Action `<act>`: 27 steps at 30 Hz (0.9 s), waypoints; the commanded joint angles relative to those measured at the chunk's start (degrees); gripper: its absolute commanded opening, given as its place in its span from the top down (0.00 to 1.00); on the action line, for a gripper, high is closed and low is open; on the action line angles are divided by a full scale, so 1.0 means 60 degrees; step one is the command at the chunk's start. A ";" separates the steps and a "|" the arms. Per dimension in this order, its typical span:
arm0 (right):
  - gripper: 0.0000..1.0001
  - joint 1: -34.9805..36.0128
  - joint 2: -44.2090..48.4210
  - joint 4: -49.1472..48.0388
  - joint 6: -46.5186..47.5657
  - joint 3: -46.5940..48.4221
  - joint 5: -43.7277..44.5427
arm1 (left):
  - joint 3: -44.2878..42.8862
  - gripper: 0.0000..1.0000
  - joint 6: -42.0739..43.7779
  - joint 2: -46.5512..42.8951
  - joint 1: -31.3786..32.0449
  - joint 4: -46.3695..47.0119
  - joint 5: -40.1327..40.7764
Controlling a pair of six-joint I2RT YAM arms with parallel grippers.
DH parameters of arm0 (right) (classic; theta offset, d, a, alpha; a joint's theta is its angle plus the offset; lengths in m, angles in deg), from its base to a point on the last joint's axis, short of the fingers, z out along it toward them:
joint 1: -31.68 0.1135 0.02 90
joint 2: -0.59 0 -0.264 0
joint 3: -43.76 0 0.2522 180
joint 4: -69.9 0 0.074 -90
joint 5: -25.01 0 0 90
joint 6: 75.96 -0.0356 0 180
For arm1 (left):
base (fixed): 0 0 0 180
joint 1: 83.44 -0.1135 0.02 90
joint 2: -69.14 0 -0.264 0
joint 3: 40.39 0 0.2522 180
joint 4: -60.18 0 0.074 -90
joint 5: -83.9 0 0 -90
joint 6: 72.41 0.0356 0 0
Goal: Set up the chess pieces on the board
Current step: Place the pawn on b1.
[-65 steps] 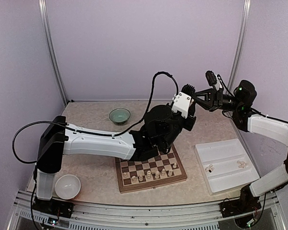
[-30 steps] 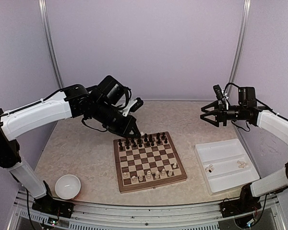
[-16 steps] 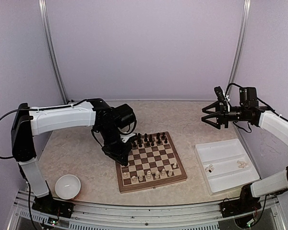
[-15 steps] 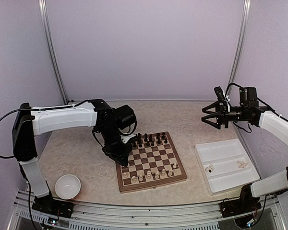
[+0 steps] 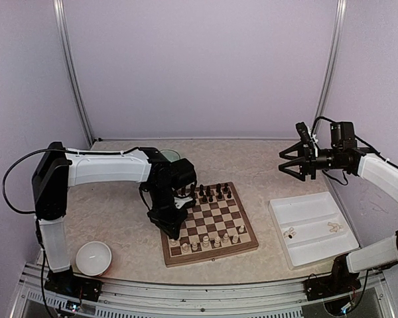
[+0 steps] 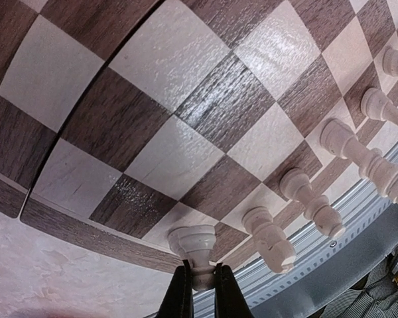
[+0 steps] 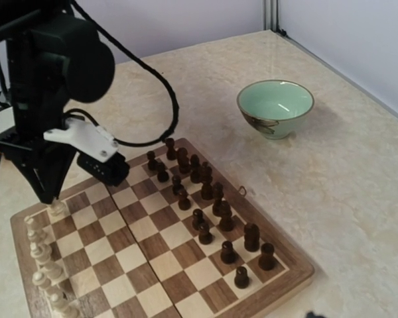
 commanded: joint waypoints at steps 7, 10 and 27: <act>0.33 -0.0075 0.0092 0.0364 0.0324 -0.0021 -0.0302 | -0.0730 0.98 0.0205 0.0686 0.0245 0.0053 -0.0313; 0.33 -0.0075 0.0092 0.0386 0.0355 -0.0023 -0.0310 | -0.0748 0.98 0.0206 0.0761 0.0246 0.0048 -0.0325; 0.33 -0.0075 0.0048 0.0418 0.0384 -0.0022 -0.0398 | -0.0815 0.83 0.0191 0.0720 0.0268 0.0033 -0.0253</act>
